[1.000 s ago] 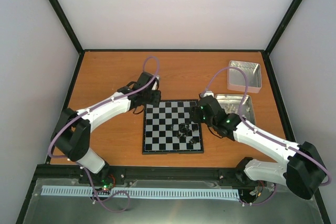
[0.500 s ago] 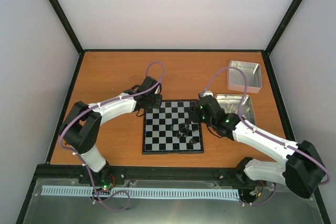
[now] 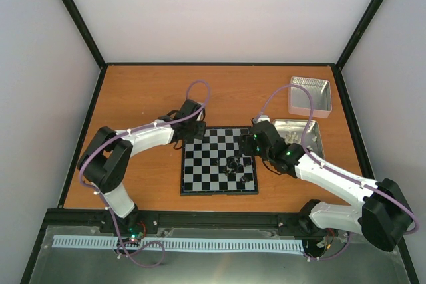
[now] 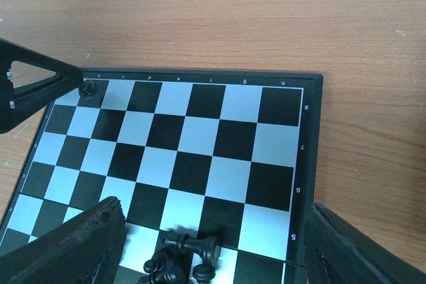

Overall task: Set up the chess pieces on the board
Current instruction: Place the chess piece on the chessboard.

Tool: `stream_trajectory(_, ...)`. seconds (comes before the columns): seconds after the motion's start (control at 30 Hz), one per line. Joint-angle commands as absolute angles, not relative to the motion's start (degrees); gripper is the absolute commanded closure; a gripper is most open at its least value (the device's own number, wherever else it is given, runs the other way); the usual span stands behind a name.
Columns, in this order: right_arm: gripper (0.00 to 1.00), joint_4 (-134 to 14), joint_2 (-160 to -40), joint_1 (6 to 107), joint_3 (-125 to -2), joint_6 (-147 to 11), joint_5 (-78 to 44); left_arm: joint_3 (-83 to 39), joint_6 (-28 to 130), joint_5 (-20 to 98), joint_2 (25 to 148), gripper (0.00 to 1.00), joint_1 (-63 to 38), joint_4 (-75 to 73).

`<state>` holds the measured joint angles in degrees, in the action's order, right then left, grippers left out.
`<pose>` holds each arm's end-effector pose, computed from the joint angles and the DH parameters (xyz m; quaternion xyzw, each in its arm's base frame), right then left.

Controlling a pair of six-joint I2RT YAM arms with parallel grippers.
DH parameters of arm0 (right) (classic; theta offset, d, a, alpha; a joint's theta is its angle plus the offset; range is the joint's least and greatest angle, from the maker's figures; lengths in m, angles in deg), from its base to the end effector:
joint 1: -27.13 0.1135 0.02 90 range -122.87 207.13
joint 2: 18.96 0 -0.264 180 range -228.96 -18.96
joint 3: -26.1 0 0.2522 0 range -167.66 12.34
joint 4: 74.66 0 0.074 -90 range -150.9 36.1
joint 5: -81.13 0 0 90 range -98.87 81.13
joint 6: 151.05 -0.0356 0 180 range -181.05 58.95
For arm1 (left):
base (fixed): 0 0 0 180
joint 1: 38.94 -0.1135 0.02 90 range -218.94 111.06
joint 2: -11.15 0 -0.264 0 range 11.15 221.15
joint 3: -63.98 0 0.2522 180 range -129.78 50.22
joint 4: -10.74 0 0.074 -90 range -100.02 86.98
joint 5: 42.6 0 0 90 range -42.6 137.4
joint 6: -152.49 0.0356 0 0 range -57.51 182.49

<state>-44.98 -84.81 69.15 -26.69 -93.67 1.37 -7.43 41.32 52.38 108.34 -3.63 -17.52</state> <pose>0.1809 0.1544 0.2234 -0.0391 0.9124 0.1770 0.3671 0.2828 -0.1966 0.1771 0.1037 0.9447 -0.1095 0.2912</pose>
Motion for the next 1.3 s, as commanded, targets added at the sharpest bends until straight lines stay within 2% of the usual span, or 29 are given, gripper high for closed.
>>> stream_trajectory(0.0,0.27,-46.3,-85.0,68.9,-26.1,-94.4,1.5,-6.7,42.0,55.4,108.7,0.99,-3.0,-15.9)
stream_trajectory(0.3,0.27,-46.4,-85.4,68.9,-26.2,-94.4,0.8,-7.0,44.3,47.2,109.3,0.99,-3.0,-12.0)
stream_trajectory(0.67,0.27,-46.5,-85.9,68.9,-25.9,-94.5,0.6,-8.3,44.3,48.2,112.6,0.97,-3.0,-12.8)
stream_trajectory(0.87,0.27,-46.8,-85.9,68.9,-25.4,-95.1,0.3,-8.9,44.1,47.4,112.0,0.84,-3.0,-13.8)
stream_trajectory(1.1,0.27,-46.9,-85.7,68.9,-25.4,-95.2,0.1,-9.6,43.8,45.2,108.2,0.58,-3.0,-14.3)
stream_trajectory(1.27,0.27,-46.7,-85.6,68.9,-25.6,-95.2,-0.9,-10.9,40.8,44.3,105.0,0.49,-3.0,-14.3)
